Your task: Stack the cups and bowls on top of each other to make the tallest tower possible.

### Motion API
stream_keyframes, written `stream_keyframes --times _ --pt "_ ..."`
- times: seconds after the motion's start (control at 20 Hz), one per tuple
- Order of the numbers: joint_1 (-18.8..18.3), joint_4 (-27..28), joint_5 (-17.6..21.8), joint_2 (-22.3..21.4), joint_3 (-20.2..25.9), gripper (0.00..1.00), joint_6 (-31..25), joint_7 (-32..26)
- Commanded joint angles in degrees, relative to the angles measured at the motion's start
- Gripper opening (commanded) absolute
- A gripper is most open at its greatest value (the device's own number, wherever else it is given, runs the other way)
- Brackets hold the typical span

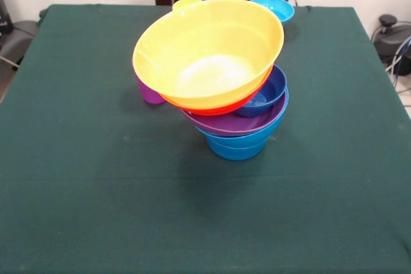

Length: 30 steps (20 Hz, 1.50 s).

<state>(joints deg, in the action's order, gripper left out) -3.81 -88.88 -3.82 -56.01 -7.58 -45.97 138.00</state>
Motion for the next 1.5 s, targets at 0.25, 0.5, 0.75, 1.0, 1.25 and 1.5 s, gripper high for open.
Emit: stream_keyframes --times 0.25,0.5,0.75,1.0,1.25,1.5 --pt "-3.7 0.2 7.5 4.6 10.9 0.00 1.4 -14.8" --pt "-4.9 0.7 9.1 5.7 12.8 0.00 2.5 -13.8" --pt "-6.1 1.4 10.5 6.5 14.7 0.00 2.8 -13.3" --pt "-7.2 1.6 11.6 7.1 16.3 0.00 3.5 -12.8" --pt "-8.7 1.9 12.5 6.5 17.9 0.00 1.9 -13.7" --pt "-10.2 2.5 13.3 6.0 19.5 0.00 0.1 -14.6"
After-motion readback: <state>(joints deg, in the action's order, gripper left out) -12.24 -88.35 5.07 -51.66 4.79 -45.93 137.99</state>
